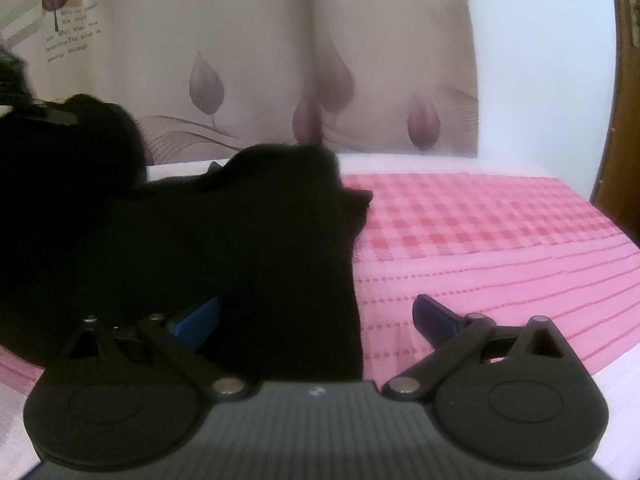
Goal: Fold small clothes
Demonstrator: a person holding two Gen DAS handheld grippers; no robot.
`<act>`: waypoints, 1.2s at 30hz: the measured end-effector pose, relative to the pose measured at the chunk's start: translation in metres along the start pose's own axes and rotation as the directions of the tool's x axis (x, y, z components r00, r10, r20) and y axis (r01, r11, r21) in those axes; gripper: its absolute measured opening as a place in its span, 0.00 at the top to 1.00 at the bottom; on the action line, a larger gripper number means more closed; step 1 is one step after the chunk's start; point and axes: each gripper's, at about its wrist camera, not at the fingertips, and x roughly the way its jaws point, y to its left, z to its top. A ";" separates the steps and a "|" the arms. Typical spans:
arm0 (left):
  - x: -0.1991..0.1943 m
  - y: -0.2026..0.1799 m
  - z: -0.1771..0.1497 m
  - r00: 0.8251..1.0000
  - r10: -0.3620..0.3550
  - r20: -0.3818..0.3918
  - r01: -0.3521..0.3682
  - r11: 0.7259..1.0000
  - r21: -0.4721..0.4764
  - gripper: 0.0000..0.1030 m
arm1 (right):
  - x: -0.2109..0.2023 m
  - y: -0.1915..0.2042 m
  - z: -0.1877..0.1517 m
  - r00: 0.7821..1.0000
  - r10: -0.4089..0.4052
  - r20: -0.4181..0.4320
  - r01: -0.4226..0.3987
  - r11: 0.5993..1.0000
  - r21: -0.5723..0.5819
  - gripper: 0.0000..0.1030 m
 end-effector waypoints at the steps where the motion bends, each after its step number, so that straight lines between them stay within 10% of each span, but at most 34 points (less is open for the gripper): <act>1: 0.011 -0.006 -0.006 1.000 0.004 -0.009 -0.004 1.000 -0.016 0.84 | 0.000 -0.001 0.000 1.000 0.007 0.001 -0.007 1.000 0.006 0.00; 8: 0.063 -0.033 -0.046 0.994 -0.032 -0.107 0.028 0.999 -0.046 0.75 | -0.004 -0.009 0.000 0.999 0.054 0.005 -0.054 0.997 0.058 0.00; 11: 0.066 -0.030 -0.051 0.970 -0.188 -0.157 0.167 0.977 -0.136 0.74 | -0.003 -0.013 0.000 0.997 0.076 -0.001 -0.075 0.994 0.083 0.00; 16: 0.019 -0.037 -0.043 0.933 -0.353 -0.073 0.350 0.935 -0.055 0.34 | -0.004 -0.019 0.000 0.995 0.103 -0.001 -0.102 0.988 0.117 0.00; 25: -0.047 0.041 -0.093 0.982 -0.133 0.130 0.074 0.921 0.382 0.12 | -0.035 -0.054 0.017 0.914 0.358 0.190 -0.399 0.876 0.271 0.00; 36: -0.038 0.080 -0.137 0.942 -0.267 0.204 0.176 0.910 0.374 0.02 | 0.056 -0.022 0.060 0.871 0.490 -0.045 -0.444 0.823 0.355 0.00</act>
